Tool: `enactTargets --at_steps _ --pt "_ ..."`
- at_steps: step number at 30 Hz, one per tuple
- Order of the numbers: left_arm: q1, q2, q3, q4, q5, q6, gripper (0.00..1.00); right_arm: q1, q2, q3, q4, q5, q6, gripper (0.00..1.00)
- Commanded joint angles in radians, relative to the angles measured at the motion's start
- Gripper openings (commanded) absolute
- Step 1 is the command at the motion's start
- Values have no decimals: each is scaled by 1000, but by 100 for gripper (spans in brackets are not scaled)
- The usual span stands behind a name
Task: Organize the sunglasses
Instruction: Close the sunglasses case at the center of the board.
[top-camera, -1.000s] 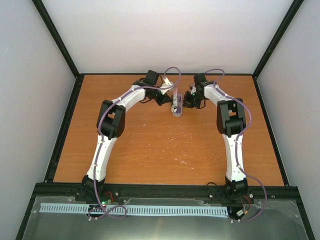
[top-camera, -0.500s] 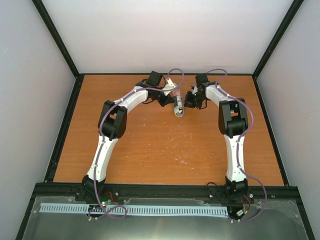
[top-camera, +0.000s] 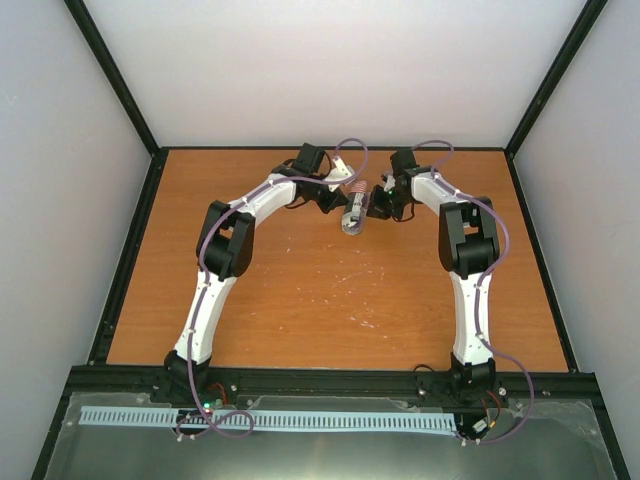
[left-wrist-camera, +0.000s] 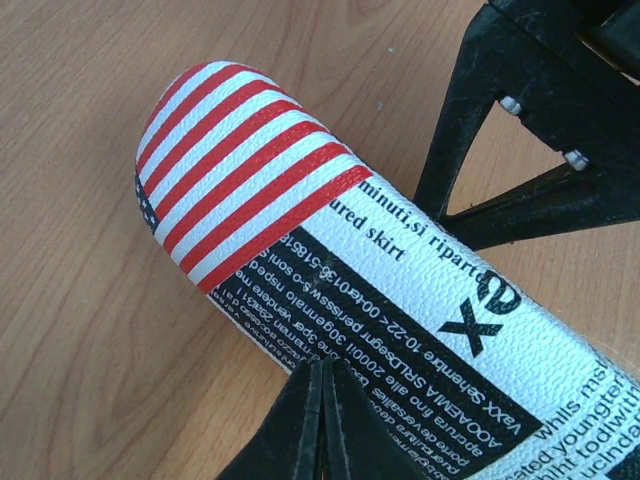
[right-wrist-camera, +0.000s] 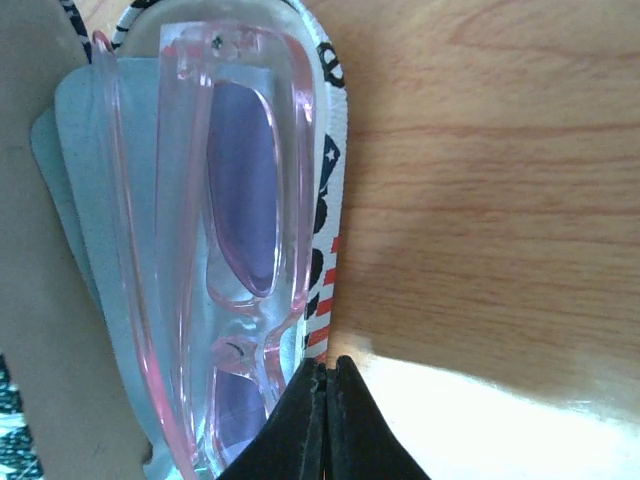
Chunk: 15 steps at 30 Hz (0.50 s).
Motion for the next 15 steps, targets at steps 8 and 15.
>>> enactTargets --at_steps 8,15 --pt "-85 53 -26 -11 54 3 4 57 -38 0 58 -169 -56 3" --pt "-98 56 -28 -11 63 4 4 52 -50 -25 60 -173 -73 3"
